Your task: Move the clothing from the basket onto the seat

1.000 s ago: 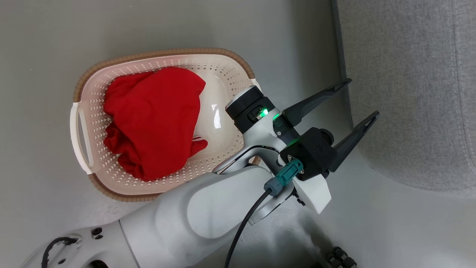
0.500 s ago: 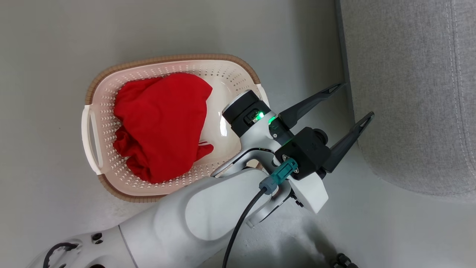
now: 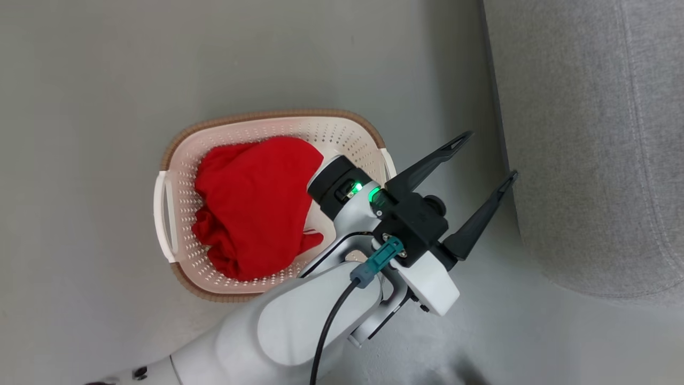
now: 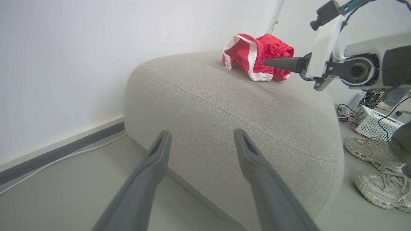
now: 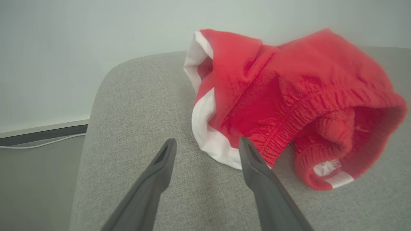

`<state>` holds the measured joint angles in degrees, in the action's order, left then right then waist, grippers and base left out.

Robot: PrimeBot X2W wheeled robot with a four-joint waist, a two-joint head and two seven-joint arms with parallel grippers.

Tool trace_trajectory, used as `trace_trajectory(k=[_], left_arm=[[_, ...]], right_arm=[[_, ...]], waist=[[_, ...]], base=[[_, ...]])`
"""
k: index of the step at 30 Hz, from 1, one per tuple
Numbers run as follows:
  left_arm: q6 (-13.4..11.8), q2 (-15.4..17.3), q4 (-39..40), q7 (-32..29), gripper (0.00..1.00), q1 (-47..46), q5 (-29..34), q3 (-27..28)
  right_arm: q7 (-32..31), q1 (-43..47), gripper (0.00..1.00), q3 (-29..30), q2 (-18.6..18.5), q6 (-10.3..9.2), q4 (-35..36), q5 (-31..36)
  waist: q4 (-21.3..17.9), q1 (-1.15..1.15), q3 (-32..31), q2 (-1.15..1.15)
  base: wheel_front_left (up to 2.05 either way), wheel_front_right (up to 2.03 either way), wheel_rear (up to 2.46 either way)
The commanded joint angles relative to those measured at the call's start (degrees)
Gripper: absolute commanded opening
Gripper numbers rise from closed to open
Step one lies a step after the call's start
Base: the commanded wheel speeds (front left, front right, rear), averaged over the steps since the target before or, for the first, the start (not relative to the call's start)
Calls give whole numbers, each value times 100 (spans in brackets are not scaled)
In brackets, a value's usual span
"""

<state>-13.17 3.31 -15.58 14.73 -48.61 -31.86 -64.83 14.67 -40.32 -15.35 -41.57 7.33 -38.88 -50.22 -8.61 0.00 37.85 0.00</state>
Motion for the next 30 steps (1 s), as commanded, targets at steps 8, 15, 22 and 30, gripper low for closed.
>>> trace_trajectory(k=[8,15,22,30], left_arm=[[15,-44,174,27,100,736,192,673],[60,-44,178,27,100,1440,441,1381],[115,-44,221,27,100,2202,854,2289],[270,-44,266,27,100,3035,1344,3452]], right_arm=[[33,815,100,23,-5,16,505,286],[33,1189,100,319,292,16,875,553],[33,1571,100,480,621,16,1315,868],[33,1972,100,491,1025,16,1742,1189]], waist=[[163,0,-737,0],[348,0,-1367,0],[580,0,-1955,0],[798,0,-2586,0]], base=[[0,0,0],[0,0,0],[0,0,0],[0,0,0]])
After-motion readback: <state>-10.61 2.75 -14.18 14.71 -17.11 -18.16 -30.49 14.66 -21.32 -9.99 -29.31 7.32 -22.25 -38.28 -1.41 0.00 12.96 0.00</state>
